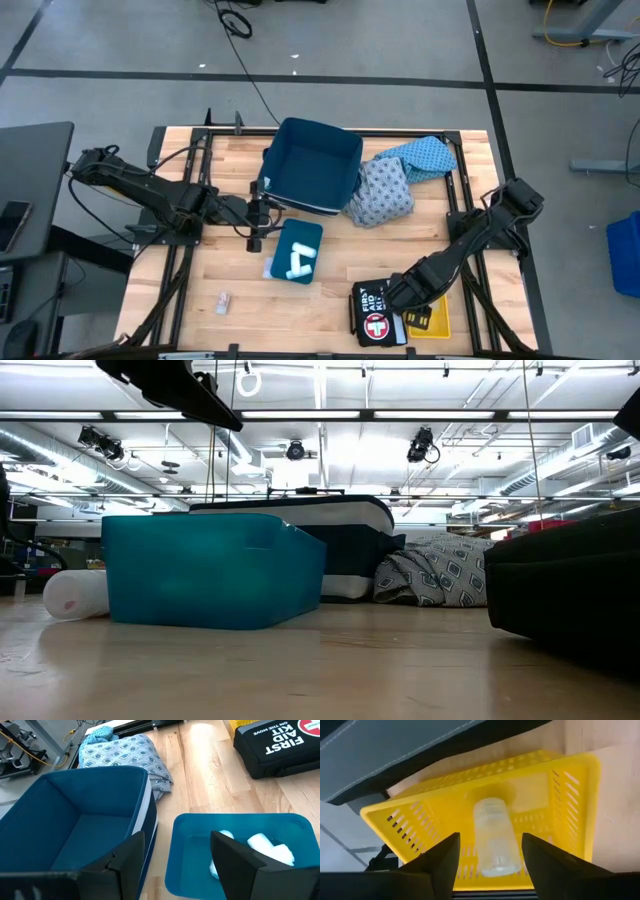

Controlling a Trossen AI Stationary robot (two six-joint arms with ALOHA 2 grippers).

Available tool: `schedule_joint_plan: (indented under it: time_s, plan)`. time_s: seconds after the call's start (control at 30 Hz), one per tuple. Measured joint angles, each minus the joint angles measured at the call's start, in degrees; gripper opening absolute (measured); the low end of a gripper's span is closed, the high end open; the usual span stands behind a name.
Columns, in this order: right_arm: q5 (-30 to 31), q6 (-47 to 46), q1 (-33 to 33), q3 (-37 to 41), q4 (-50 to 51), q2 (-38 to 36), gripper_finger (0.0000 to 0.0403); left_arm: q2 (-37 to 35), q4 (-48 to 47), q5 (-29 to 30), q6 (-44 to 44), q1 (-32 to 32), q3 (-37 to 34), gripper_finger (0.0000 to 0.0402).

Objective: Pick & place medical supplies in basket/bin
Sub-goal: Put the right transparent bottle in the yellow bin

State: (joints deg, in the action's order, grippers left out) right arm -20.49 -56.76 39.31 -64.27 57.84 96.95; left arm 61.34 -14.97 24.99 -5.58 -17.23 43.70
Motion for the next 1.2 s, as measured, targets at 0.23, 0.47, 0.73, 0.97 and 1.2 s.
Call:
schedule_joint_plan:
  time_s: [0.23, 0.47, 0.73, 0.97, 1.2]
  plan:
    - [4.55, 2.12, -0.65, -3.01, 3.42, -0.23, 0.0192, 0.0, -0.4, 0.09, 0.17, 0.02, 0.0, 0.0213]
    - [13.99, 8.55, -2.46, -9.66, 7.57, -0.27, 0.0187, 0.0, -0.45, 0.64, 0.06, 0.02, 0.0, 0.0213]
    - [31.86, 24.35, -5.8, -13.22, 3.37, -0.31, 0.0188, 0.0, -10.09, -0.07, 5.77, 0.48, 0.02, 0.0213]
    - [40.89, 39.17, -11.14, -10.9, -10.98, -0.31, 0.0188, 0.0, -19.09, -6.82, 14.64, 0.33, 0.02, 0.0213]
    - [39.5, 51.04, -15.88, -4.77, -28.21, -0.31, 0.0188, -0.07, -20.68, -14.57, 20.4, 0.31, -3.04, 0.0217]
